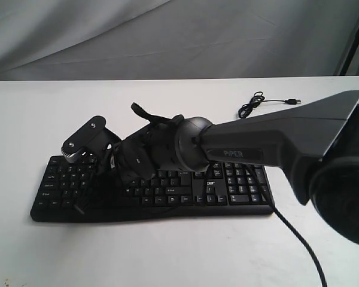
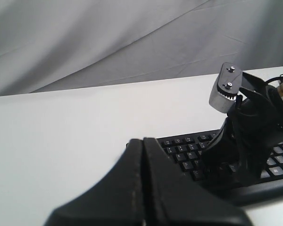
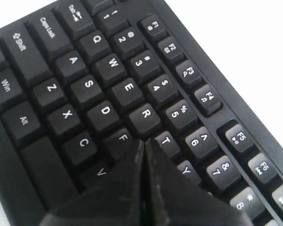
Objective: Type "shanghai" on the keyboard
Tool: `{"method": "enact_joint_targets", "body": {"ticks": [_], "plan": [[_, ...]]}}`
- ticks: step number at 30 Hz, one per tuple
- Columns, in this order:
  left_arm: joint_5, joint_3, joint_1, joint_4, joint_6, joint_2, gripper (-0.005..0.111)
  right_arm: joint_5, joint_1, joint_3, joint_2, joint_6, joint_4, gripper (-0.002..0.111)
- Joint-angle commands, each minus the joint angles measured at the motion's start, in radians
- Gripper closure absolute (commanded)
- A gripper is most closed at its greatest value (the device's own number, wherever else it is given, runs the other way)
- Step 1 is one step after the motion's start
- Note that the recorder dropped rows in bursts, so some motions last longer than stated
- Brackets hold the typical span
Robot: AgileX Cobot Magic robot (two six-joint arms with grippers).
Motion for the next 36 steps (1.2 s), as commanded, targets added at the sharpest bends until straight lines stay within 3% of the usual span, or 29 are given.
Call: {"method": "enact_joint_targets", "body": {"ticks": [1, 16, 36], "plan": [[-0.005, 0.004, -0.004, 0.001, -0.003, -0.003, 0.107, 0.006, 0.004, -0.005, 0.004, -0.020, 0.012, 0.108], [-0.005, 0.004, -0.004, 0.001, -0.003, -0.003, 0.107, 0.029, -0.017, 0.065, -0.117, -0.022, 0.005, 0.108], [-0.005, 0.004, -0.004, 0.001, -0.003, -0.003, 0.107, 0.002, -0.017, 0.073, -0.049, -0.026, 0.012, 0.108]]}}
